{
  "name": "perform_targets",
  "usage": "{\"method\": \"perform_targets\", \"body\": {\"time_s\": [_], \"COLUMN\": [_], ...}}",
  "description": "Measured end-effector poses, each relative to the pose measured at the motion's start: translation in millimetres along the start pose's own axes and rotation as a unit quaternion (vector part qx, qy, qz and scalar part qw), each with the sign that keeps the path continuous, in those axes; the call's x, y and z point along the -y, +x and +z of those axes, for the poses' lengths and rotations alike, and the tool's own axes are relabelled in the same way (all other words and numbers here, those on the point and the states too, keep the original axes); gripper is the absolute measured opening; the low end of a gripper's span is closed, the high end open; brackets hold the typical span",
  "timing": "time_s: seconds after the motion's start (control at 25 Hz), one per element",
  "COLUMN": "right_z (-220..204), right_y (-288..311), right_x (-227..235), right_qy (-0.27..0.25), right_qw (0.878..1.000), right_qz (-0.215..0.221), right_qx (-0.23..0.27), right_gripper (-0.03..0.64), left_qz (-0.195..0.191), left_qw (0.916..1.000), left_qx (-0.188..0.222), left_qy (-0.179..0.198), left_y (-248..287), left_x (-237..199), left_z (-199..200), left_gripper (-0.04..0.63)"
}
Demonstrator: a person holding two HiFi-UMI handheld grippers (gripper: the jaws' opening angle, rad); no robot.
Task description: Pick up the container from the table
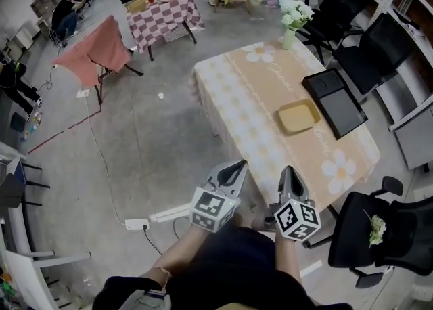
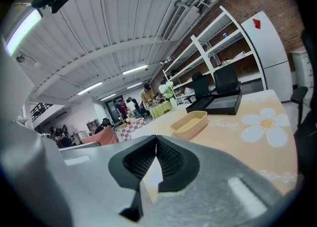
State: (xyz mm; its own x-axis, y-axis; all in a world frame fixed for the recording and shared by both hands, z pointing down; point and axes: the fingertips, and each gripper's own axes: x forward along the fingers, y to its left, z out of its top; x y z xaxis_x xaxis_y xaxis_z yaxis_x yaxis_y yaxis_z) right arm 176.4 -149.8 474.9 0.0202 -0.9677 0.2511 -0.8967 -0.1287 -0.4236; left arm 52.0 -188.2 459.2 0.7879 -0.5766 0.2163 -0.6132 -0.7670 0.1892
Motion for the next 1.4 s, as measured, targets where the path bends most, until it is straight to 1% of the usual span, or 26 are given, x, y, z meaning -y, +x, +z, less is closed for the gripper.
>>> {"method": "perform_targets", "body": {"time_s": [0.2, 0.56, 0.84, 1.08, 1.4], "right_z": [-1, 10, 13, 14, 16], "right_y": [-5, 11, 41, 71, 109], "right_x": [1, 13, 19, 22, 38], "right_qy": [0.005, 0.015, 0.026, 0.005, 0.011], "right_qw": [1.000, 0.999, 0.999, 0.998, 0.995], "right_qz": [-0.003, -0.022, -0.043, -0.066, -0.096], "right_qx": [0.003, 0.019, 0.014, 0.001, -0.010], "right_gripper": [0.005, 0.005, 0.005, 0.005, 0.005], "left_qz": [-0.007, -0.040, -0.063, -0.080, -0.106], "left_qw": [1.0000, 0.9990, 0.9974, 0.9958, 0.9926], "left_qx": [-0.003, -0.013, -0.026, -0.040, -0.056], "left_qy": [0.004, 0.014, 0.022, 0.020, 0.020], "left_y": [2, 27, 60, 92, 131], "left_x": [2, 5, -14, -34, -55], "left_z": [1, 4, 14, 21, 24], "left_gripper": [0.011, 0.011, 0.011, 0.011, 0.011]}}
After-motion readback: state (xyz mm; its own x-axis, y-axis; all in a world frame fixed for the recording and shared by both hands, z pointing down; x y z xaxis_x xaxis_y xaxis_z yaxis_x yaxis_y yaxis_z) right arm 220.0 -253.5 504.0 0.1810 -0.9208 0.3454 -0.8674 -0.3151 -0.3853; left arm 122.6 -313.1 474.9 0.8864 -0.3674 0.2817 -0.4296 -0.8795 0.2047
